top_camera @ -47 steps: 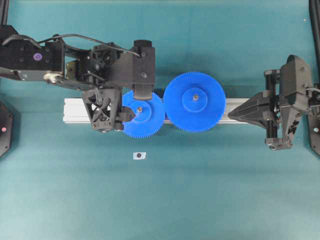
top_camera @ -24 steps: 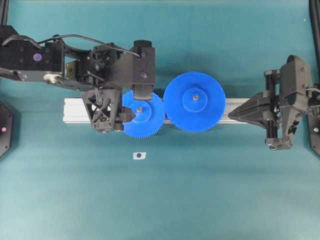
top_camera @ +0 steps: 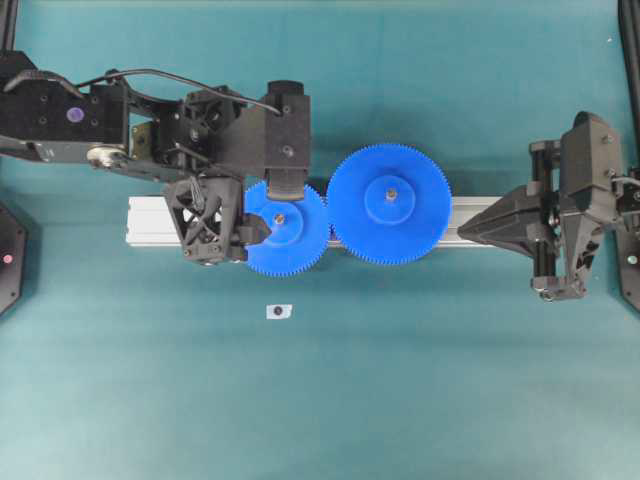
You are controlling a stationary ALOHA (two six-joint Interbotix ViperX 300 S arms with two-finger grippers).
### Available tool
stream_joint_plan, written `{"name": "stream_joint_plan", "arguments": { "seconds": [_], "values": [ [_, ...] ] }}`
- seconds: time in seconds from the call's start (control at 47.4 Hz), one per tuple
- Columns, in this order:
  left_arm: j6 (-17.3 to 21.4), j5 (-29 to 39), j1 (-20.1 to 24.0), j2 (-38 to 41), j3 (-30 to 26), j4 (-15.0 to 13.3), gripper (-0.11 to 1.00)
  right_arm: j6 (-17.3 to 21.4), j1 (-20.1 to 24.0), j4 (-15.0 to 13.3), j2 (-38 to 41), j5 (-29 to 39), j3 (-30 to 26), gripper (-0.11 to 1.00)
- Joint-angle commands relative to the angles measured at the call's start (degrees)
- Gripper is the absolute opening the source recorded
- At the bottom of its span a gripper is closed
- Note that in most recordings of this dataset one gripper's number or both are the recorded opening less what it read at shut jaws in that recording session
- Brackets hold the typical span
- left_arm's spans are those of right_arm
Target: Insert the small gear onto the shaft.
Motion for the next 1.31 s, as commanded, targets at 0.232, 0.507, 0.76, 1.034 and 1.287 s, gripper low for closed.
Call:
{"name": "stream_joint_plan", "arguments": {
  "seconds": [0.232, 0.507, 0.76, 1.034, 1.287],
  "values": [
    [-0.3, -0.4, -0.2, -0.6, -0.7, 0.1, 0.85, 0.4, 0.1, 0.1, -0.4, -1.5, 0.2, 0.03],
    [-4.5, -2.3, -0.2, -1.1, -0.1, 0.1, 0.85, 0.4, 0.0, 0.1, -0.4, -1.6, 0.3, 0.03],
    [-4.7, -2.6, -0.2, -1.0, 0.4, 0.2, 0.85, 0.4, -0.1, 0.0, -0.4, -1.6, 0.3, 0.03],
    [-4.7, -3.1, -0.2, -1.0, 0.5, 0.1, 0.85, 0.3, -0.1, 0.0, -0.5, -1.7, 0.3, 0.03],
    [-4.7, -3.1, -0.2, -1.0, 0.6, 0.2, 0.85, 0.4, -0.1, 0.0, -0.5, -1.7, 0.3, 0.03]
  ]
}}
